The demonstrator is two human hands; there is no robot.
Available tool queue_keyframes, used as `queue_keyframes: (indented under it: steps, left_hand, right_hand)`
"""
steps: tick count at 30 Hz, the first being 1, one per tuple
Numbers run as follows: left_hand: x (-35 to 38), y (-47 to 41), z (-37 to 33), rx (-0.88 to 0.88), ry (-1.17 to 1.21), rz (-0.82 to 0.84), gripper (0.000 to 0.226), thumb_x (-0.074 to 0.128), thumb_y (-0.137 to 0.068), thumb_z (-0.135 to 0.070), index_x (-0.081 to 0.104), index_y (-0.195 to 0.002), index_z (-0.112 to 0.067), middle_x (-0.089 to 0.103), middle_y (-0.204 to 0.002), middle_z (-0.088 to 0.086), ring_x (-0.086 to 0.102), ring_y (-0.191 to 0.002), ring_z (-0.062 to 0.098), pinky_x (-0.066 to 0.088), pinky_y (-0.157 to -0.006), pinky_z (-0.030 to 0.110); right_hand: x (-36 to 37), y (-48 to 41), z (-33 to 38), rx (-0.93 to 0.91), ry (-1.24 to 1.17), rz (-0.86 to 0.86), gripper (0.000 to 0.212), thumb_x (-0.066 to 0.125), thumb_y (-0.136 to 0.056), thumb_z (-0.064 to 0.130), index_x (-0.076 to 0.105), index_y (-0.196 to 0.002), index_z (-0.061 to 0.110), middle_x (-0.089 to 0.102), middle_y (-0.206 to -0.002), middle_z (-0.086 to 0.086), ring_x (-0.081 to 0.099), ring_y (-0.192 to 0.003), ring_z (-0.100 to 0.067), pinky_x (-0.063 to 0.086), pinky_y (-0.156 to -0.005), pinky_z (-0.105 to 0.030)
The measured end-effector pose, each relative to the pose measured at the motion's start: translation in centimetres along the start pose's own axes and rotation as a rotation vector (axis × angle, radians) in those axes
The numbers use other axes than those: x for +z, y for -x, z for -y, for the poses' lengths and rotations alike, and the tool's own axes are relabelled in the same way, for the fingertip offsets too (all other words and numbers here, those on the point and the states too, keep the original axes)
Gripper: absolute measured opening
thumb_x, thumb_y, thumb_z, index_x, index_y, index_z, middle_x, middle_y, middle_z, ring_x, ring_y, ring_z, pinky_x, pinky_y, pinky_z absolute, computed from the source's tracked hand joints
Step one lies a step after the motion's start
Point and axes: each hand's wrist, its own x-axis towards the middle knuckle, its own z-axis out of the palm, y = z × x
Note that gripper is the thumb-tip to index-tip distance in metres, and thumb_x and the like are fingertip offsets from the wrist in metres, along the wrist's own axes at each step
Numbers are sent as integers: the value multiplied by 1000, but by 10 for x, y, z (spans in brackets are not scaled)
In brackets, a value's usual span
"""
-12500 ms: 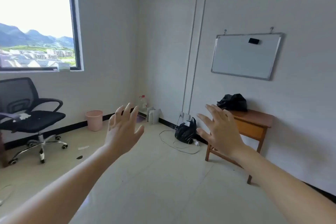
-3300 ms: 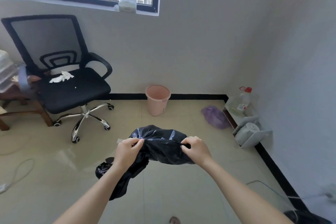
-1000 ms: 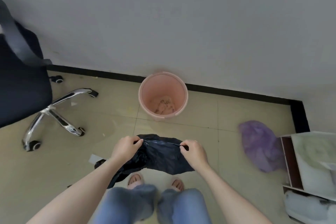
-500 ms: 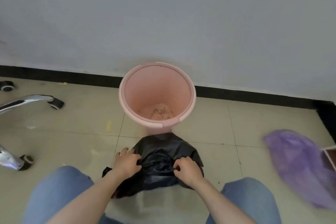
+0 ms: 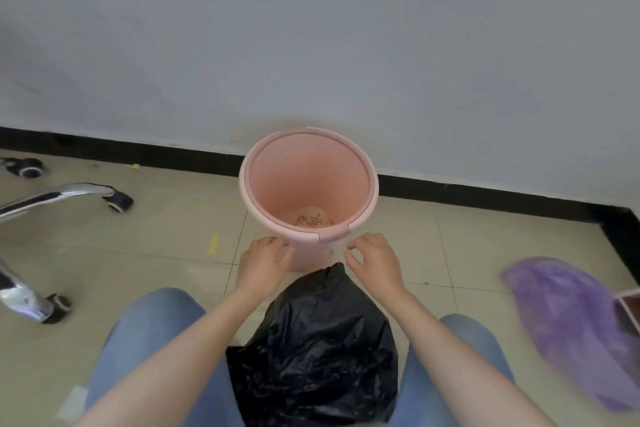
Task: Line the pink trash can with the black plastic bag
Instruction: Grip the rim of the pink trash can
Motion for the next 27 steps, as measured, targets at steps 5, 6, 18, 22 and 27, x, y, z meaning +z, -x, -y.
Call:
queue_keyframes:
  steps: [5, 6, 18, 22, 27]
  left_hand:
    - [1, 23, -7, 179, -97, -218, 29, 45, -79, -23, 66, -94, -10, 66, -105, 16, 59, -97, 36, 52, -71, 43]
    - [0, 18, -8, 223, -160, -216, 32, 46, -76, -26, 64, -98, -11, 65, -109, 18, 58, -101, 37, 53, -71, 45]
    - [-10, 4, 18, 327, -423, 28, 85, 57, -82, -30, 2, -144, -11, -11, -148, 11, -9, -137, 29, 19, -111, 52]
    - [-11, 6, 22, 331, -366, 39, 83, 58, -81, -26, 7, -143, -5, -9, -148, 16, -6, -140, 30, 17, -112, 41]
    - [7, 6, 29, 276, -287, 32, 96, 54, -77, -16, -20, -138, -10, -23, -141, 20, -54, -118, 10, 17, -109, 34]
  right_hand:
    - [1, -6, 12, -178, 161, -62, 29, 76, -61, 3, 68, -88, 9, 68, -90, -15, 64, -85, -35, 53, -65, -40]
    - [-2, -15, 16, -176, 170, -82, 32, 73, -65, 4, 66, -97, 10, 67, -96, -16, 62, -92, -36, 51, -72, -41]
    - [11, -29, 22, -99, 130, 92, 37, 54, -84, 6, 57, -120, 16, 58, -115, -14, 46, -112, -32, 32, -101, -47]
    - [14, -29, 23, -32, 70, 169, 37, 49, -88, 7, 52, -123, 16, 53, -125, -11, 36, -119, -27, 22, -109, -44]
    - [-3, -40, 28, -38, -27, 272, 35, 53, -88, 8, 55, -122, 14, 56, -126, -10, 36, -119, -29, 26, -102, -35]
